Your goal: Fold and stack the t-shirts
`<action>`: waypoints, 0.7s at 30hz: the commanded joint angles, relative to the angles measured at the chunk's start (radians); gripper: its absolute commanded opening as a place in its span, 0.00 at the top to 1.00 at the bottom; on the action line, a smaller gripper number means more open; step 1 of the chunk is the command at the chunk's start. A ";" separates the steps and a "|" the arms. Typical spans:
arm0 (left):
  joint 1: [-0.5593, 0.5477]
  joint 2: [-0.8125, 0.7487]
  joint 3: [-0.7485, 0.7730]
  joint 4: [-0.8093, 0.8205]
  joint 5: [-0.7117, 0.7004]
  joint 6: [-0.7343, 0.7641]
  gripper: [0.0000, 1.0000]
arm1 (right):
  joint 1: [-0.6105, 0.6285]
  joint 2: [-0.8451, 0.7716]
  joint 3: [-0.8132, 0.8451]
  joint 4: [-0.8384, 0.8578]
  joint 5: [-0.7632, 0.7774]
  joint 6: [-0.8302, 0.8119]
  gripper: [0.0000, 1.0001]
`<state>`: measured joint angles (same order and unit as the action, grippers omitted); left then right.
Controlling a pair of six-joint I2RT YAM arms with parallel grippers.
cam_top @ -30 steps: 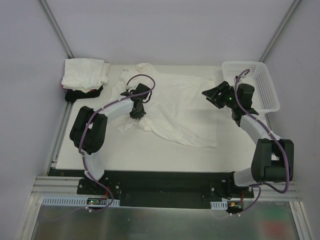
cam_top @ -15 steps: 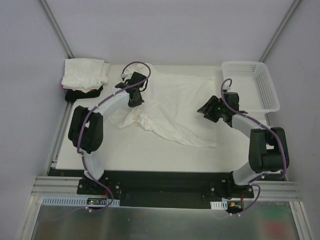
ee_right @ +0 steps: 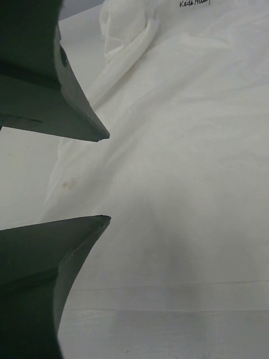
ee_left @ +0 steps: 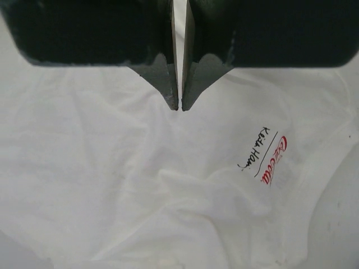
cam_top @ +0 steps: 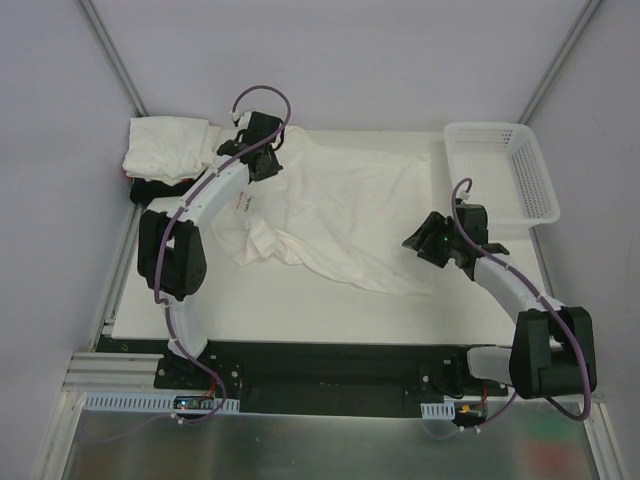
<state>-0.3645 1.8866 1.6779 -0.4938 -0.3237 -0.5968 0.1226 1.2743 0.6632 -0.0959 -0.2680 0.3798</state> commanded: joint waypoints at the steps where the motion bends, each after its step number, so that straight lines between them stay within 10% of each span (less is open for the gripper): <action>1: 0.024 0.042 0.074 0.004 0.001 0.040 0.96 | -0.006 -0.029 0.082 -0.022 -0.009 -0.009 0.41; 21: 0.022 -0.156 -0.131 0.214 0.161 0.195 0.91 | 0.046 -0.357 -0.100 -0.382 0.171 -0.008 0.41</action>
<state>-0.3393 1.8851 1.6230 -0.4351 -0.2363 -0.5224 0.1440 0.9001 0.5480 -0.2909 -0.2123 0.3878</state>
